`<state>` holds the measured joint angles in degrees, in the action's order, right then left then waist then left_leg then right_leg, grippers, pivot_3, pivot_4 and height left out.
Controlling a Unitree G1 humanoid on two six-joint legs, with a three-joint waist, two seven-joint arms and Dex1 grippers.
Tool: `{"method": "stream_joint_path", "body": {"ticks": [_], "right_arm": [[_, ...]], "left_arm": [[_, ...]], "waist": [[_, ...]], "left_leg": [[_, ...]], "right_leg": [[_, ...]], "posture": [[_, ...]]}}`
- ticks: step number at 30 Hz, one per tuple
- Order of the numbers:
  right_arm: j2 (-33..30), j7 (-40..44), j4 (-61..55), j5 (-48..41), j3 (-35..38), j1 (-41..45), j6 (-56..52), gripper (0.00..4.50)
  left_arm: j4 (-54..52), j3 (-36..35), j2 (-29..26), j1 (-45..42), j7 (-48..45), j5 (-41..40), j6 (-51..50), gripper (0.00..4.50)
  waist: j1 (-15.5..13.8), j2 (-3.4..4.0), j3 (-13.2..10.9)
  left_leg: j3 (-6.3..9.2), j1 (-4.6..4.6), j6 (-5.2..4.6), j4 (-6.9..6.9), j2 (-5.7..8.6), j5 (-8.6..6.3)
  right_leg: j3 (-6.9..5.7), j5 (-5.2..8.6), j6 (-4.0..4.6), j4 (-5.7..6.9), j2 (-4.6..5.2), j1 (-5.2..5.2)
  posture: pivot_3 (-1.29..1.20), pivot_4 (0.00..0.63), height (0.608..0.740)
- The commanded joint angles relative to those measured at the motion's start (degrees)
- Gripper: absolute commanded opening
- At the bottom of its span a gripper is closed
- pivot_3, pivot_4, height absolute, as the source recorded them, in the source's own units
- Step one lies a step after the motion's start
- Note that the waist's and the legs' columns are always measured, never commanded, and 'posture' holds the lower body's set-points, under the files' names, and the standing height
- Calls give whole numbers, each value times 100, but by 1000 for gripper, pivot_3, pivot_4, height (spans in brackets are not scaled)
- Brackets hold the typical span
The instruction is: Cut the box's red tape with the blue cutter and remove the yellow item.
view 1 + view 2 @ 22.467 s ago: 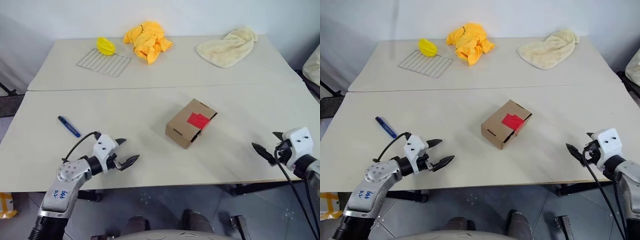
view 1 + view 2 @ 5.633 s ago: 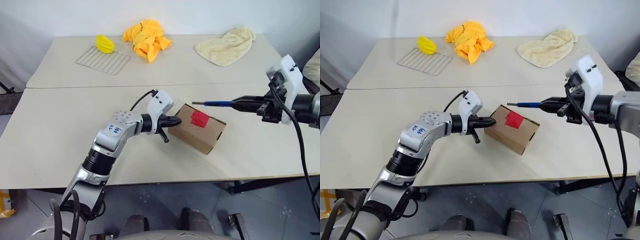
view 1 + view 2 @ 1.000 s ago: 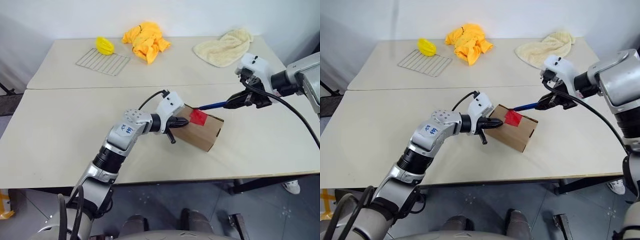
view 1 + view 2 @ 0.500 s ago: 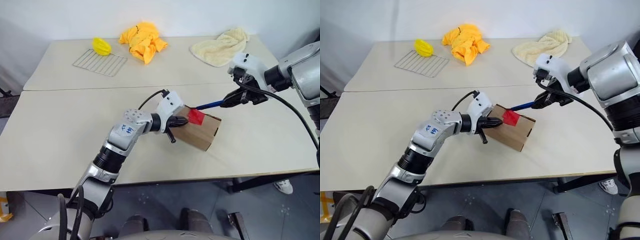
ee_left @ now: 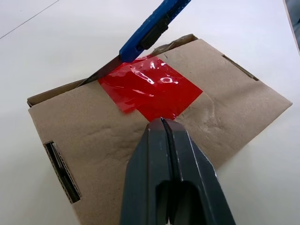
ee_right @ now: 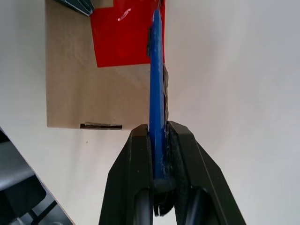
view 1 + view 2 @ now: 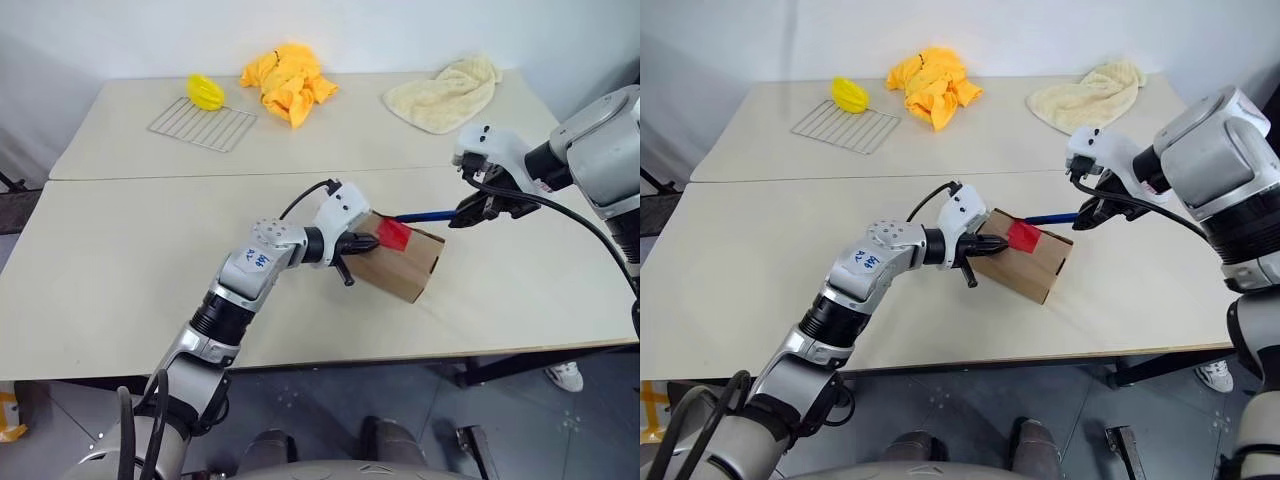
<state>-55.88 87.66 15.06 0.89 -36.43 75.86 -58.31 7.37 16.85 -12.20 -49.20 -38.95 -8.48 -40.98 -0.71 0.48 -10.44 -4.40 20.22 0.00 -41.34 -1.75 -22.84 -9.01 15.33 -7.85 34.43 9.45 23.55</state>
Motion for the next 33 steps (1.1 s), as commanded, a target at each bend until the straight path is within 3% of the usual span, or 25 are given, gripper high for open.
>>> {"method": "stream_joint_path", "body": {"ticks": [1, 10, 16, 33], "right_arm": [[154, 202, 232, 79, -44, 127, 73, 149], [532, 362, 1007, 403, -212, 562, 580, 149], [626, 484, 1628, 553, -790, 933, 924, 149], [-136, 484, 1277, -332, -2350, 1486, 1268, 149]], "left_arm": [[173, 43, 4, -28, 45, 113, 0, 0], [287, 91, 56, -49, 19, 126, 155, 0], [354, 87, 66, -61, 12, 130, 231, 0], [457, 11, 76, -55, 126, 168, 314, 0]], "waist": [[5, 0, 0], [39, 0, 0], [64, 0, 0], [-65, 0, 0]], "left_leg": [[0, 0, 0, 0, 0, 0], [0, 1, 0, 0, 0, 0], [1, 2, 0, 0, 0, 0], [8, 13, 0, 3, 1, 0]], "right_leg": [[0, 0, 0, 0, 0, 0], [-1, 0, 0, 1, 0, 1], [-3, 0, 0, 0, 0, 1], [-10, 0, -1, -17, 0, 3]], "posture": [[0, 150, 740], [0, 150, 740], [0, 150, 740], [0, 150, 740]]}}
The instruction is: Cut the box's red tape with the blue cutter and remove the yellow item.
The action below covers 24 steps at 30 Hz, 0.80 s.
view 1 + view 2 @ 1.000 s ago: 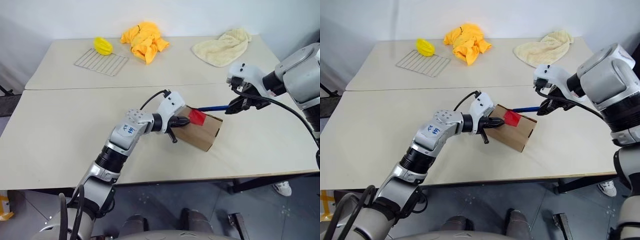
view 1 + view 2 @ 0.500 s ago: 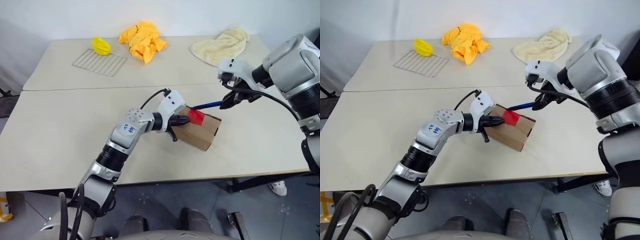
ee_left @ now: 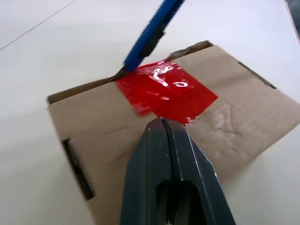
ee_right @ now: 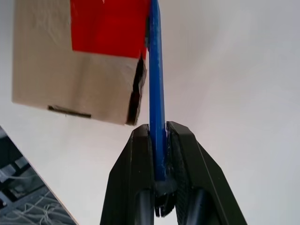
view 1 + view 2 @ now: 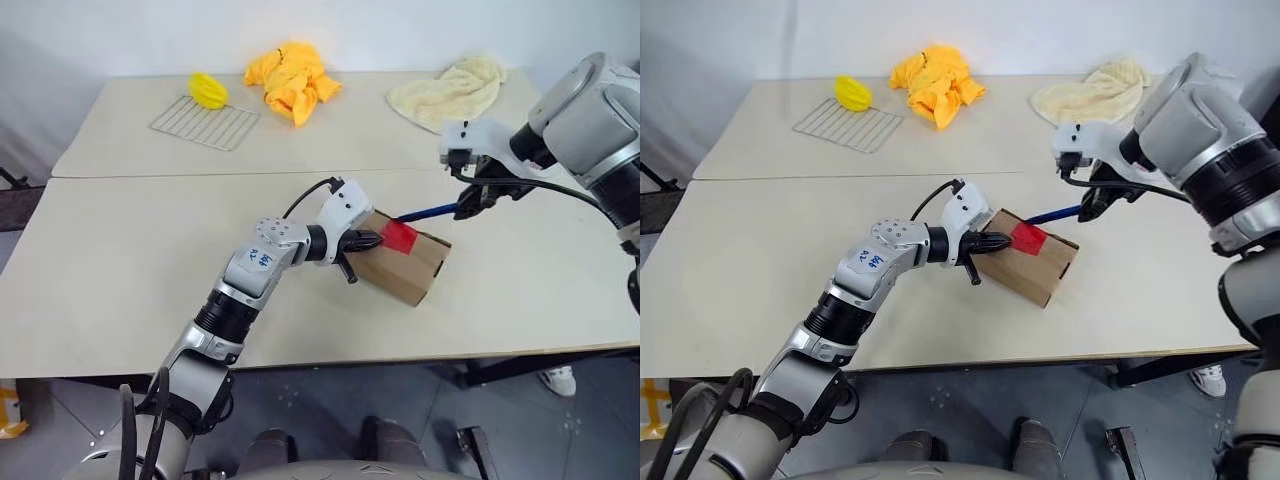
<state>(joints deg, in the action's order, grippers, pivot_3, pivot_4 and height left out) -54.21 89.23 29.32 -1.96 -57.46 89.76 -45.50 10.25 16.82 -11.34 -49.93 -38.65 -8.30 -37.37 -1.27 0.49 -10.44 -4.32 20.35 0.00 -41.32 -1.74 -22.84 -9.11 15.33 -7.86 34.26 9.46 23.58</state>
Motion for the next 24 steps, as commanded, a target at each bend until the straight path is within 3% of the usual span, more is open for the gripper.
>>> {"method": "stream_joint_path", "body": {"ticks": [1, 7, 24], "right_arm": [[-349, 327, -204, -87, -290, 109, -28, 149], [-461, 327, -453, -285, -398, 217, -226, 149], [-481, 327, -1240, -1082, -581, 320, -2084, 149]], "left_arm": [[190, 5, -5, 9, 112, 156, -41, 0], [285, 43, 35, -10, 161, 202, 33, 0], [435, 74, 179, -31, 225, 322, 119, 0]], "waist": [[-13, 0, 0], [-13, 0, 0], [-1, 0, 0]], "left_leg": [[0, 1, 0, 0, 0, 0], [1, 3, 0, 1, 0, 0], [2, 3, 0, 3, 0, 0]], "right_leg": [[0, 0, 0, -2, 0, 0], [-3, 0, -1, -4, 0, 0], [-2, 0, -1, -6, 0, 2]], "posture": [[0, 150, 740], [0, 150, 740], [0, 150, 740]]}}
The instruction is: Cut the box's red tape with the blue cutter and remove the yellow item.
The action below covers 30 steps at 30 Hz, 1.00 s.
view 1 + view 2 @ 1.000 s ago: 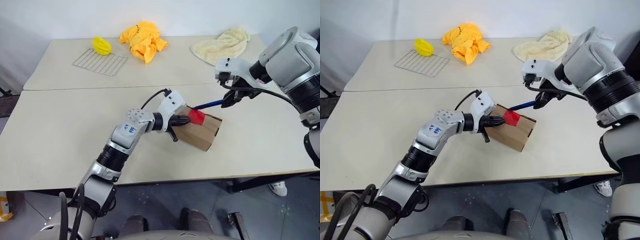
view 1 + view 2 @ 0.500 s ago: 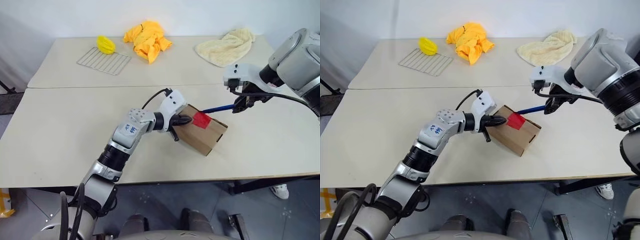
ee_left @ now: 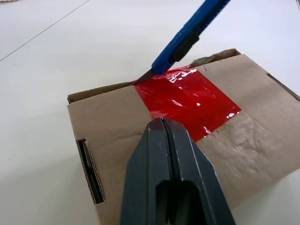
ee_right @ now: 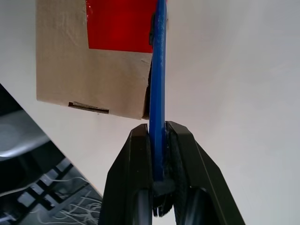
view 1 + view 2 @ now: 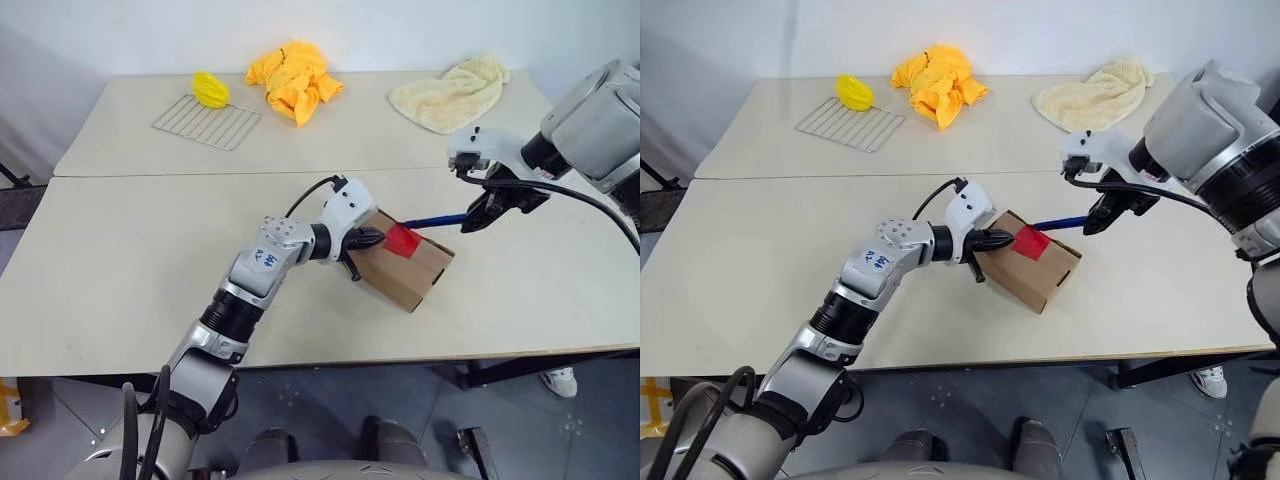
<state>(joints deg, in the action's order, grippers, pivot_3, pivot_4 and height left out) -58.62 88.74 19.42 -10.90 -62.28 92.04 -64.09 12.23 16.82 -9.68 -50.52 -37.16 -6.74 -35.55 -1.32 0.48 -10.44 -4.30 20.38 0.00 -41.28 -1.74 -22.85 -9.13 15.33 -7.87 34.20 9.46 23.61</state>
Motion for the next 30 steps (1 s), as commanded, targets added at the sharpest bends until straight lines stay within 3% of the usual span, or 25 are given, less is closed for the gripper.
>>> {"method": "stream_joint_path", "body": {"ticks": [1, 14, 17, 23, 30], "right_arm": [[-32, 376, -224, -155, -113, 89, -262, 149], [-569, 376, -796, -451, -642, 251, -278, 149], [-495, 376, -722, -522, -601, 337, -460, 149], [333, 366, 112, -303, -182, 409, -985, 149], [-114, 376, -476, -559, -507, 436, -999, 149]], "left_arm": [[246, 75, 18, 29, 77, 169, -59, 0], [344, 165, 45, 61, 171, 303, 32, 0], [376, 171, 69, 56, 190, 317, 50, 0], [496, 183, 200, 6, 223, 341, 127, 0], [583, 133, 271, -19, 241, 403, 168, 0]], "waist": [[3, 0, 0], [-23, 0, 0], [-17, 0, 0], [53, 0, 0], [55, 0, 0]], "left_leg": [[0, 0, 0, 0, 0, 0], [4, 4, 0, 0, 0, 0], [4, 3, 0, 0, 1, 0], [2, -2, 0, -4, 0, 0], [3, -2, 0, -4, 0, 0]], "right_leg": [[0, 0, 0, 0, 0, 0], [-4, 0, 0, -6, 0, -1], [-4, 0, 0, -5, 0, -1], [0, -4, 4, 6, 0, -1], [0, -4, 4, 8, 0, -1]], "posture": [[0, 150, 740], [0, 150, 740], [0, 150, 740], [0, 150, 740], [0, 150, 740]]}}
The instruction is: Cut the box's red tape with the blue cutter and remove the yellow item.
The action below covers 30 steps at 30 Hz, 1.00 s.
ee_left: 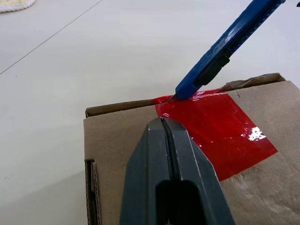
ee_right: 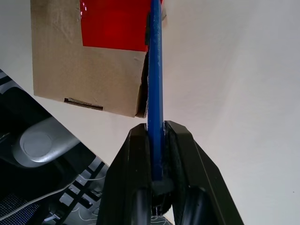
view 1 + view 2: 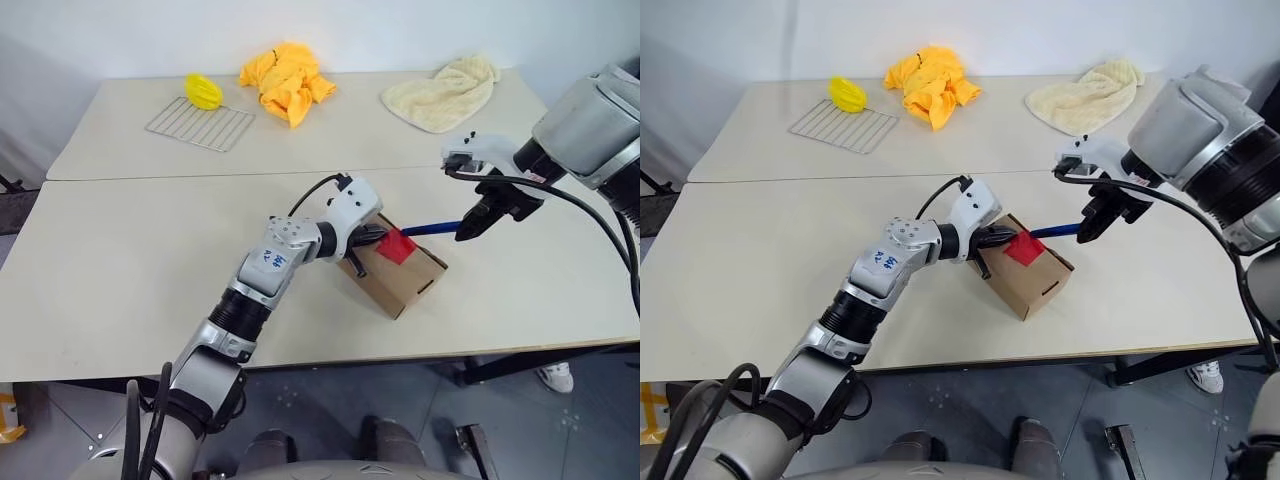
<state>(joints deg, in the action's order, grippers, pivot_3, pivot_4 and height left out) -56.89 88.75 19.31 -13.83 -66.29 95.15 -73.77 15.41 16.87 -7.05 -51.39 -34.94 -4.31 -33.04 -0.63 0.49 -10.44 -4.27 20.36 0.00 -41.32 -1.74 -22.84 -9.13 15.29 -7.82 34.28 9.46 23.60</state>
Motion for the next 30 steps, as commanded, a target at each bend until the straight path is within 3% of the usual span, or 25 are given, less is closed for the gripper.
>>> {"method": "stream_joint_path", "body": {"ticks": [1, 8, 20, 30], "right_arm": [[-418, 375, -640, -337, -182, 130, -25, 149], [-1183, 375, -1555, -685, -473, 173, -10, 149], [-1942, 375, -2208, -796, -415, 220, 86, 149], [-2995, 375, -1801, -675, 836, 327, 609, 149]], "left_arm": [[283, 121, 14, 65, 24, 165, -74, 0], [440, 93, 47, 26, 37, 194, 24, 0], [747, 100, 94, -80, 43, 227, 245, 0], [995, 163, 150, -201, -79, 251, 422, 0]], "waist": [[-46, 0, 0], [-72, 0, 0], [-88, 0, 0], [-111, 0, 0]], "left_leg": [[0, 0, 0, 0, 0, 0], [1, 8, -1, 5, 1, -1], [4, 10, -2, 3, 1, -2], [7, 15, -8, 0, 1, -5]], "right_leg": [[-1, 0, 0, -1, 0, 0], [-3, -1, -2, -21, 0, 2], [-3, -2, -1, -23, 0, 1], [-4, -11, -5, -36, 1, -2]], "posture": [[0, 150, 740], [0, 150, 740], [0, 150, 740], [0, 150, 740]]}}
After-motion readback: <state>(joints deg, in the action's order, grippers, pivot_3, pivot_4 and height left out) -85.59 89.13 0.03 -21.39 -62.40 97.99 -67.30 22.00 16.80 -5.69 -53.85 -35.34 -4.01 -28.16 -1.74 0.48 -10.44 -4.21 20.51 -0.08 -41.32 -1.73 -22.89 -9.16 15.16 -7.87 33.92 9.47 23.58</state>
